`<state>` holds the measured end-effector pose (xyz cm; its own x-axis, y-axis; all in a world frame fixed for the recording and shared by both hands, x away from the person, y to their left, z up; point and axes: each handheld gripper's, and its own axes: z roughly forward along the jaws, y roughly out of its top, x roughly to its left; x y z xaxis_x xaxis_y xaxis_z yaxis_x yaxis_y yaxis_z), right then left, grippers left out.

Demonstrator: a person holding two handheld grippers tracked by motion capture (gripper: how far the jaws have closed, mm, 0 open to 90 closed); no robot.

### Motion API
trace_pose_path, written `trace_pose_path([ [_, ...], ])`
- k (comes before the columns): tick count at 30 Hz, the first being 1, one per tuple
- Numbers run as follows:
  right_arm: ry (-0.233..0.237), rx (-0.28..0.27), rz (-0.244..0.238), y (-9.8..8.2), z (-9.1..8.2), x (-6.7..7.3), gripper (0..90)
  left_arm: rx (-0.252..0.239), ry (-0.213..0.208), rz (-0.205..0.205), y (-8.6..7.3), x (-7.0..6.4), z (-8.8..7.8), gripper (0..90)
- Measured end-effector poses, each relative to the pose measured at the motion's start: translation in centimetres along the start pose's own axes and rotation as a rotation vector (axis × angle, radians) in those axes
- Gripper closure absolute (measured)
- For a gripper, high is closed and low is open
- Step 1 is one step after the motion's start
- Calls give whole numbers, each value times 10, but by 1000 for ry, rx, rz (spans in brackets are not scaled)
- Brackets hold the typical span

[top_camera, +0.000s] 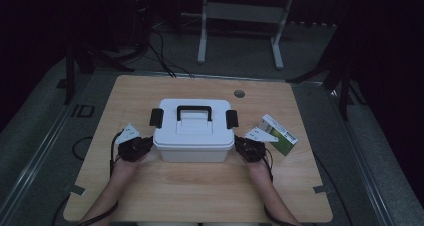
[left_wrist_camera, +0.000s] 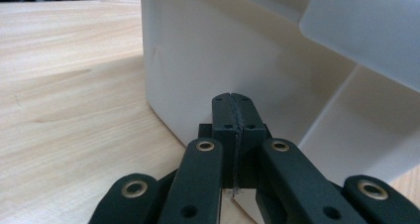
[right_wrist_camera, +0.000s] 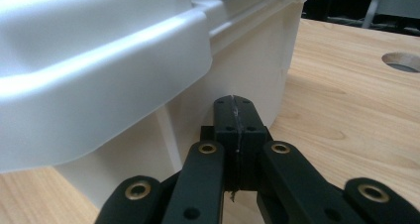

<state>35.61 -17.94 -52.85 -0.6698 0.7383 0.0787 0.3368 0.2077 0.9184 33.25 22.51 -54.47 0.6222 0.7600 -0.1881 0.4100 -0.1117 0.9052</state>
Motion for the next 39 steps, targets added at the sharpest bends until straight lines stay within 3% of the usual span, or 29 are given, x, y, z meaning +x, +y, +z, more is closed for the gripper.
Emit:
trace_pose_path([
  [10, 6, 1, 1, -6, -14, 1, 900, 11, -20, 20, -3, -13, -4, 900],
  [24, 21, 0, 2, -15, -35, 4, 900, 6, -58, 8, -12, -32, -11, 900],
  [33, 32, 2, 2, -21, -49, 7, 900, 23, -52, 41, -14, -45, -15, 900],
  [39, 38, 3, -1, -25, -60, 10, 900, 28, -68, 33, -17, -53, -19, 900],
])
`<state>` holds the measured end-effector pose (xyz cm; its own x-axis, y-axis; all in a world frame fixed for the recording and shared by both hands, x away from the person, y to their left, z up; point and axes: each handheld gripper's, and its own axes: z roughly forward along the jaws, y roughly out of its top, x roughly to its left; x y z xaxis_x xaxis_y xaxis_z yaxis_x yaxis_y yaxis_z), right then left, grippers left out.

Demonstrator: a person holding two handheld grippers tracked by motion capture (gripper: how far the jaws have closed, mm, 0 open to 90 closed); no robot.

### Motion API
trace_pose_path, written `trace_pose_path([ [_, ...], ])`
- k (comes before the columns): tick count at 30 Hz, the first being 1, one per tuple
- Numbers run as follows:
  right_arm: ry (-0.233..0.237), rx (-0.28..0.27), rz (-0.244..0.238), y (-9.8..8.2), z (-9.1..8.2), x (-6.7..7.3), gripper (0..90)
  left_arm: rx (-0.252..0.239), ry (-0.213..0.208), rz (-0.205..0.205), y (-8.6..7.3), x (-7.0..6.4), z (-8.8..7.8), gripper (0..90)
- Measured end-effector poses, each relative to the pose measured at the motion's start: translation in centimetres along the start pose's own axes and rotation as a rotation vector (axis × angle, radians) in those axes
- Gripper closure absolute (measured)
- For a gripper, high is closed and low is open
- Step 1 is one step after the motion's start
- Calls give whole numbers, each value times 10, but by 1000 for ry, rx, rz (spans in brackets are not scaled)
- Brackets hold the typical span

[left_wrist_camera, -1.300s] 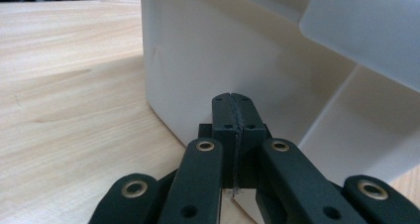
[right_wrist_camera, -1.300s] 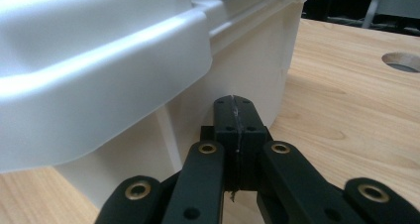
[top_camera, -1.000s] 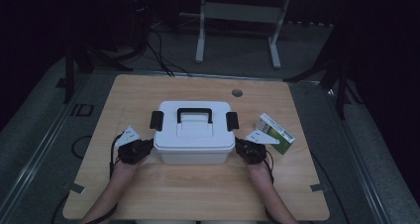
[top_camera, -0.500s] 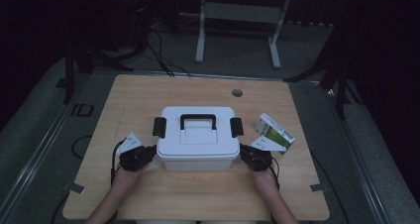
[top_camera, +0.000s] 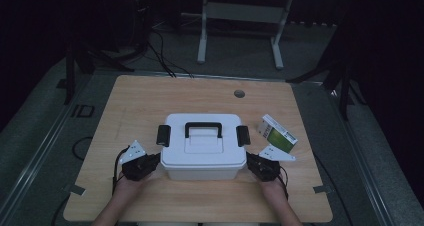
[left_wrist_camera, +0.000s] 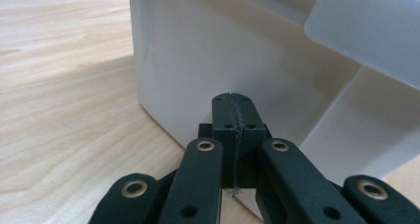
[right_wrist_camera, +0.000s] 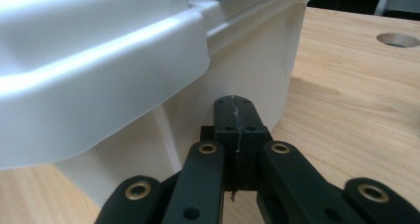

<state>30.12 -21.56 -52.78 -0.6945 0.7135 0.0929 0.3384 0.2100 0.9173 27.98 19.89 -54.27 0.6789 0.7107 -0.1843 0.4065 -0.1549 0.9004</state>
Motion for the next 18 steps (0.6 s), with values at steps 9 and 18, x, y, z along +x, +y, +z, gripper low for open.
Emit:
trace_pose_path([
  [9, 8, 8, -3, -7, -16, 4, 900, 16, -27, 16, -2, -11, -3, 900],
  [18, 15, -2, 12, -12, -28, 6, 900, 27, -45, 33, -5, -22, -6, 900],
])
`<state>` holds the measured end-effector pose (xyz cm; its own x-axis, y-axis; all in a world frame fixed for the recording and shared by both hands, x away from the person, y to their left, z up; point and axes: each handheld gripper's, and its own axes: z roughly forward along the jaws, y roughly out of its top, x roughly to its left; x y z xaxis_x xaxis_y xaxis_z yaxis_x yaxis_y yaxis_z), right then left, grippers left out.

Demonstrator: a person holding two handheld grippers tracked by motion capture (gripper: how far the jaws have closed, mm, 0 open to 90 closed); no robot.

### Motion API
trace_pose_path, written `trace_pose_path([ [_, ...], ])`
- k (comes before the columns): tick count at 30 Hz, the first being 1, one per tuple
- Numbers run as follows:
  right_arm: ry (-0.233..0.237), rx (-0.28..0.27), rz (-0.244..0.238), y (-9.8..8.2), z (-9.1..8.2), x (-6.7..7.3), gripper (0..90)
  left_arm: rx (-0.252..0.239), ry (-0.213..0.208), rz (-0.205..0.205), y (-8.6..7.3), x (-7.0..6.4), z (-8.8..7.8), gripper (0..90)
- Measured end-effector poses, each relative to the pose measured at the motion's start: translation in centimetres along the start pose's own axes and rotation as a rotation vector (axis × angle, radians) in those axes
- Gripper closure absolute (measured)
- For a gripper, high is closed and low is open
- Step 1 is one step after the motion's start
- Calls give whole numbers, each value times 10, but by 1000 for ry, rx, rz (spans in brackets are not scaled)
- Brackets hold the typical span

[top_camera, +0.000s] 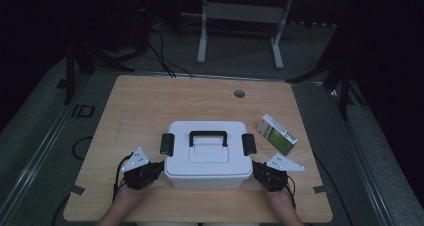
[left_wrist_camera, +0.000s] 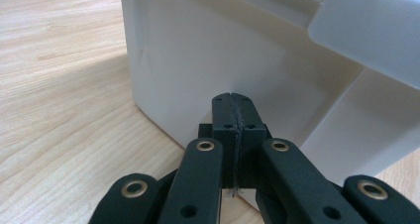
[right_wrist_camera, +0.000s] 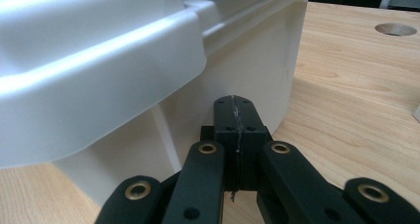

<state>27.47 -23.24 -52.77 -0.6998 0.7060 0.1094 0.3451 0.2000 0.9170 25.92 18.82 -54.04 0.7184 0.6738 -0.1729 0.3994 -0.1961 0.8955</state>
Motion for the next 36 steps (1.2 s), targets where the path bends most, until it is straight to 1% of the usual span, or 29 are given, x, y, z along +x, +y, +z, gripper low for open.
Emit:
trace_pose_path([
  [5, 6, 3, 2, -3, -4, 2, 900, 0, -5, 5, -2, -5, -3, 900],
  [10, 17, 0, 1, -6, -9, 6, 900, 0, -10, -1, -5, -8, -7, 900],
  [14, 21, 6, -8, -7, -12, 9, 900, 6, -15, 11, -6, -12, -10, 900],
  [17, 28, 6, -4, -8, -14, 10, 900, 8, -16, 13, -7, -15, -12, 900],
  [20, 32, 4, 1, -10, -16, 11, 900, 7, -27, 10, -9, -16, -14, 900],
  [22, 35, 5, 4, -10, -18, 12, 900, 7, -30, 16, -10, -17, -15, 900],
  [28, 35, 0, 7, -13, -21, 14, 900, -2, -33, 4, -11, -18, -14, 900],
  [36, 31, 1, 1, -13, -23, 12, 900, 1, -48, 5, -9, -17, -11, 900],
])
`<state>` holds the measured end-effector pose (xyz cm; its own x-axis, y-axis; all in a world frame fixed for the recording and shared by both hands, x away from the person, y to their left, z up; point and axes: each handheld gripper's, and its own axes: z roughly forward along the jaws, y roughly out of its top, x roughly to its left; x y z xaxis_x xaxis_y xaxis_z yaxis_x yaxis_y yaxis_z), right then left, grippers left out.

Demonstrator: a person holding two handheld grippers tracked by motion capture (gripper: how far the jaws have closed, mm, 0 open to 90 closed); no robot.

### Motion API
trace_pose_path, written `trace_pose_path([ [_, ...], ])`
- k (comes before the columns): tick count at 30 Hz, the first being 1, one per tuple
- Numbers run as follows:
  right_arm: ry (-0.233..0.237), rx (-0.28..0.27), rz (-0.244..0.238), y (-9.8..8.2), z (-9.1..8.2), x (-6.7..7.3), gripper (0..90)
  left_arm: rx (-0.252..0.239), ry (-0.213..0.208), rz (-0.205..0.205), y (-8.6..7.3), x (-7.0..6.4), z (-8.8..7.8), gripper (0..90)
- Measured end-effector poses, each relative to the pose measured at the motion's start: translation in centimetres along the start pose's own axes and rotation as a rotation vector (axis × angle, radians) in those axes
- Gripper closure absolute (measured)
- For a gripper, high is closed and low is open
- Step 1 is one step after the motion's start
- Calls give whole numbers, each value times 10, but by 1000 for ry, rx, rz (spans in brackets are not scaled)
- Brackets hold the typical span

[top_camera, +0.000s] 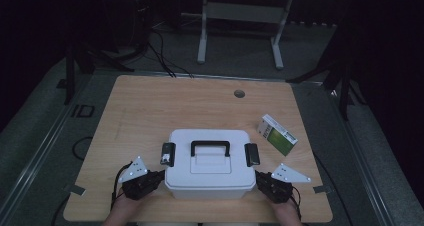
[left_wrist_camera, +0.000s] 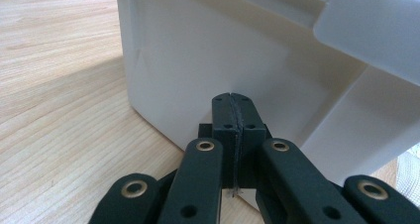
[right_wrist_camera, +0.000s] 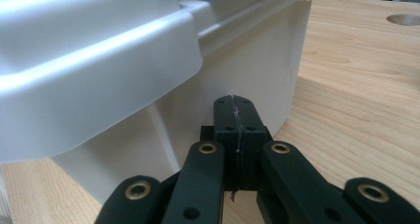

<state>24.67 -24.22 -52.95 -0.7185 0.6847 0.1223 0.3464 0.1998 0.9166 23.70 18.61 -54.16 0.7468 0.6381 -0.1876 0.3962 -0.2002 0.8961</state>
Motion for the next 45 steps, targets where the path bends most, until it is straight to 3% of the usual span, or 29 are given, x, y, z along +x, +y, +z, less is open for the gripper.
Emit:
trace_pose_path([
  [8, -10, 3, 4, 2, 1, -4, 900, 3, 3, 10, 3, 4, 4, 900],
  [17, 2, 0, 8, 5, 10, -4, 900, -7, 8, -15, 3, 11, 2, 900],
  [25, 10, -9, 11, 5, 8, -8, 896, -28, 3, 1, 3, 13, 1, 900],
  [27, -5, -15, 5, 6, 8, -10, 853, -10, 13, 18, 4, 15, 1, 897],
  [31, -45, -25, 5, 6, 5, -19, 824, 5, 26, -8, 2, 20, -2, 801],
  [36, -86, -33, 18, 5, -2, -32, 693, 43, 24, -14, 1, 23, -4, 773],
  [37, -97, -32, 13, 5, -3, -34, 641, 50, 27, -15, 1, 23, -4, 726],
  [45, -133, -23, -12, 4, -7, -41, 319, 69, 13, -40, -1, 29, -8, 610],
])
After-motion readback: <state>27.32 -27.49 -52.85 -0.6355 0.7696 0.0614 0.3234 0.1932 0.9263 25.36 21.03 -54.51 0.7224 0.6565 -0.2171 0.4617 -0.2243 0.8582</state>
